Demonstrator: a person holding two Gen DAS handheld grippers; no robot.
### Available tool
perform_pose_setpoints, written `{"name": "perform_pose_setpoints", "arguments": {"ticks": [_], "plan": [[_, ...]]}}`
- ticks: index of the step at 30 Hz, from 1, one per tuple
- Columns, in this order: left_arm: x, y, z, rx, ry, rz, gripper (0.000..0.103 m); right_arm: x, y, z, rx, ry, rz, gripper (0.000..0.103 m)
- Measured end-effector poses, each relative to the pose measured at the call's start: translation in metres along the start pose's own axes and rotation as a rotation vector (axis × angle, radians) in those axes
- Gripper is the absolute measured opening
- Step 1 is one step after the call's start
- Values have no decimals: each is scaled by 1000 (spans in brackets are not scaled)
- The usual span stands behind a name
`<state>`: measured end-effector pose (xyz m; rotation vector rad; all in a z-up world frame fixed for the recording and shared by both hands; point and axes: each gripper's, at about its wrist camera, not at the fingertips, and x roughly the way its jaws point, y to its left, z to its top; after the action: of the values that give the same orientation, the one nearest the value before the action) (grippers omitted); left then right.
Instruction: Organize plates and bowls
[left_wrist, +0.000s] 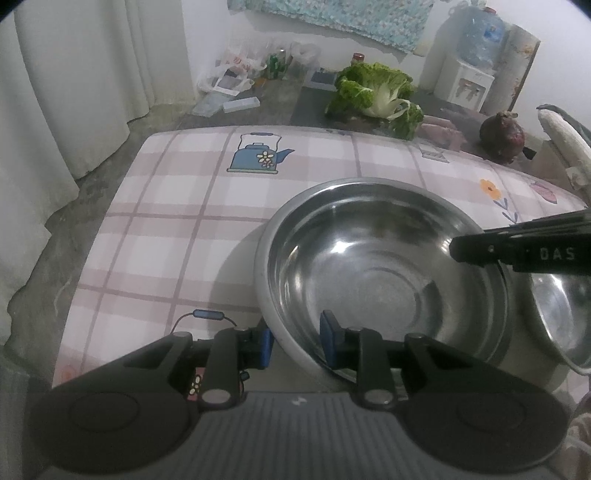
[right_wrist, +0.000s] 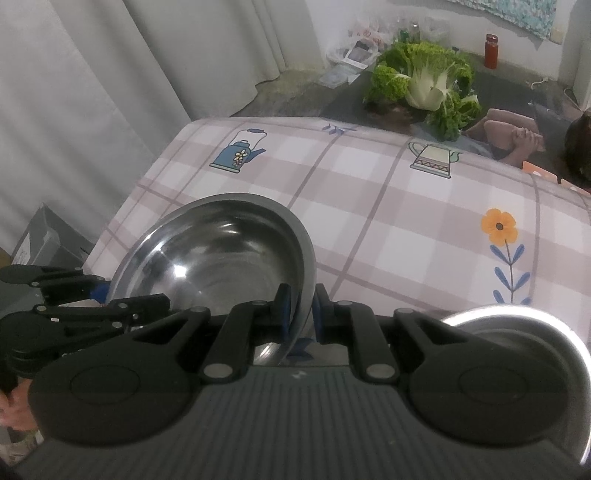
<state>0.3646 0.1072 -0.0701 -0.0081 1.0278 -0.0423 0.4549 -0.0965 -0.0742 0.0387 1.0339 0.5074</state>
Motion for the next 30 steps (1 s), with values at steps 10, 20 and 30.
{"name": "perform_pose_setpoints", "arguments": {"ticks": [10,20,30], "plan": [[-8,-1,0,9,-22,4,27,-7,2,1,-9,-14,-4,11],[-17,-4,2,14,-31,4,27,-13,4,1,-13,-21,-5,11],[-32,-11,2,35,-49,2,28,-28,5,0,-14,-35,-11,11]]}}
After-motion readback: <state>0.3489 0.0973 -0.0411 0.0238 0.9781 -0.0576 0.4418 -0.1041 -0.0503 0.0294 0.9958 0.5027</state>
